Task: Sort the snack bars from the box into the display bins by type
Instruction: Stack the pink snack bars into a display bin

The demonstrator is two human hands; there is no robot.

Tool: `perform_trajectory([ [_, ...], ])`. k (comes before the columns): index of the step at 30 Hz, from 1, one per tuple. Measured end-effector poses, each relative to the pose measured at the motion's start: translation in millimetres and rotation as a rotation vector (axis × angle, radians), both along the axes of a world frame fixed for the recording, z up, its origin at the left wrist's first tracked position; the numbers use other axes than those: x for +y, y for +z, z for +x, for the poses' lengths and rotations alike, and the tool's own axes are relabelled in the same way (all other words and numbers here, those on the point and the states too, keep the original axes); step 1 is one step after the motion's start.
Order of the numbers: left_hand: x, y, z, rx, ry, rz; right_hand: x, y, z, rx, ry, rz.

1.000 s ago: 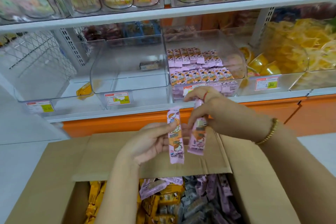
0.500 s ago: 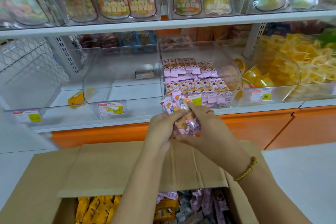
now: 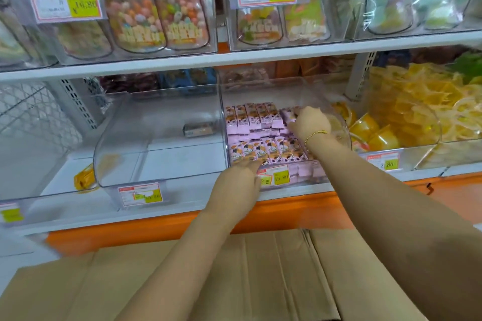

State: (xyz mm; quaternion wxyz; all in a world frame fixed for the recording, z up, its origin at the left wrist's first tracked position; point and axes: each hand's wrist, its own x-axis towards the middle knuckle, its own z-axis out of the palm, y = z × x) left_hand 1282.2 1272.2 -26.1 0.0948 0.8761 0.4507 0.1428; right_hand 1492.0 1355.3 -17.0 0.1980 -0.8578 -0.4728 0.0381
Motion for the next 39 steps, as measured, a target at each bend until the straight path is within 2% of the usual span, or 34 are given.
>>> perform_trajectory([
  [4,4,-5,-1,0.004,-0.006,0.053,34,-18,4,-0.017,0.022,0.003],
  [8,8,-5,-1,-0.013,-0.017,0.064,38,-10,5,0.328,0.232,0.051],
  [10,7,-7,-3,-0.035,-0.037,0.040,28,-4,6,0.397,0.234,0.098],
  [13,-2,-12,-13,-0.258,-0.054,-0.052,-5,9,-1,0.233,0.206,0.202],
  [16,-28,-20,-26,-0.520,0.027,-0.044,-56,21,-24,0.045,0.324,0.293],
  [18,-45,-33,-37,-0.591,0.077,-0.043,-89,16,-38,-0.044,0.455,0.257],
  [21,-67,-61,-56,-0.632,0.173,-0.094,-143,-5,-57,-0.078,0.628,0.166],
  [24,-102,-91,-76,-0.537,0.225,-0.166,-200,-44,-71,-0.153,0.796,-0.197],
  [26,-125,-115,-89,-0.418,0.271,-0.315,-234,-78,-76,-0.100,0.875,-0.484],
  [28,-144,-147,-105,-0.255,0.305,-0.632,-262,-107,-76,0.009,0.894,-0.702],
  [30,-163,-172,-119,-0.180,0.349,-0.977,-284,-131,-75,0.018,0.899,-0.853],
  [31,-171,-182,-124,-0.161,0.378,-1.023,-293,-145,-75,0.007,0.894,-0.903],
  [34,-187,-206,-133,-0.024,0.410,-0.893,-313,-195,-76,0.017,0.806,-0.983],
  [37,-213,-222,-139,0.016,0.487,-0.969,-319,-232,-80,-0.036,0.756,-0.922],
  [39,-230,-231,-145,0.055,0.544,-0.943,-315,-238,-89,-0.082,0.717,-0.806],
])
